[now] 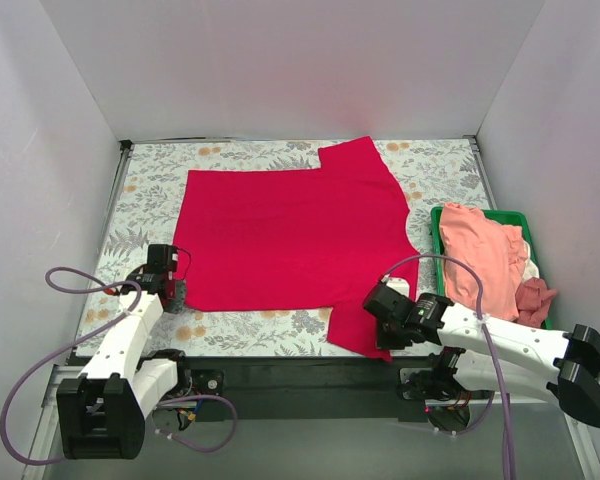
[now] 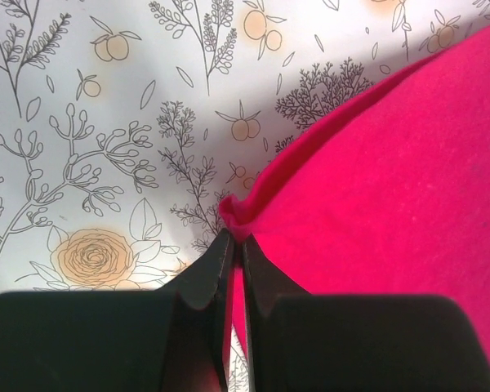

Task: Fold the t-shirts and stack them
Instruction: Fold the tshirt

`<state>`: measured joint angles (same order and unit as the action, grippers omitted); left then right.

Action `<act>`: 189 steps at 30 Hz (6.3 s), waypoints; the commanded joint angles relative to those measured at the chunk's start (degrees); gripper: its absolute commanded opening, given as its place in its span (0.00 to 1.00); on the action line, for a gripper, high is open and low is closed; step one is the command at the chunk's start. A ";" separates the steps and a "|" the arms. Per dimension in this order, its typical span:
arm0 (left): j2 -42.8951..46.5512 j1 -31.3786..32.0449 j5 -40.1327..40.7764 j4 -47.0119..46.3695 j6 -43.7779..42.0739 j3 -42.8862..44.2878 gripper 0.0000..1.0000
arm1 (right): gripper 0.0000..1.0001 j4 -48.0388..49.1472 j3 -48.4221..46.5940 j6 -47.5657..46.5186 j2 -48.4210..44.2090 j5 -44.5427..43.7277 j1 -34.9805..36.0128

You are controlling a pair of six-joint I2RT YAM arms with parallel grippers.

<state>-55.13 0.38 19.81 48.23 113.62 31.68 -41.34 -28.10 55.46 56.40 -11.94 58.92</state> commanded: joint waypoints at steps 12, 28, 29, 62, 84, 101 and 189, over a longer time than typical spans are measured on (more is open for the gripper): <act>-7.96 -0.29 -3.82 -4.46 2.48 9.27 0.00 | 0.01 8.81 -16.19 -20.28 5.03 -4.58 -18.12; -20.80 -0.21 -0.83 -5.60 2.48 21.14 0.00 | 0.01 13.04 -36.31 -33.48 23.66 0.78 -33.16; -21.24 -0.29 -0.74 -5.77 2.48 21.58 0.00 | 0.01 13.30 -37.20 -34.36 24.45 1.22 -33.42; -33.28 -2.67 4.09 -10.52 3.62 28.52 0.00 | 0.01 15.94 -52.93 -40.78 43.00 7.29 -41.69; -35.04 -2.76 -3.70 -11.13 -6.48 34.69 0.89 | 0.98 15.85 -48.51 -47.47 38.55 20.18 -42.57; -35.48 3.75 -15.07 -20.89 -14.92 19.91 0.93 | 0.98 26.40 -48.53 -45.27 52.48 24.17 -37.64; -75.53 -2.23 3.38 4.24 -24.15 81.33 0.86 | 0.98 20.86 -23.41 -36.65 14.17 2.89 -38.35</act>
<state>-128.75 -0.32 18.98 48.05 92.12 108.27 -21.06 -49.80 20.10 70.37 -9.02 20.95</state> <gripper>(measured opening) 0.868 0.984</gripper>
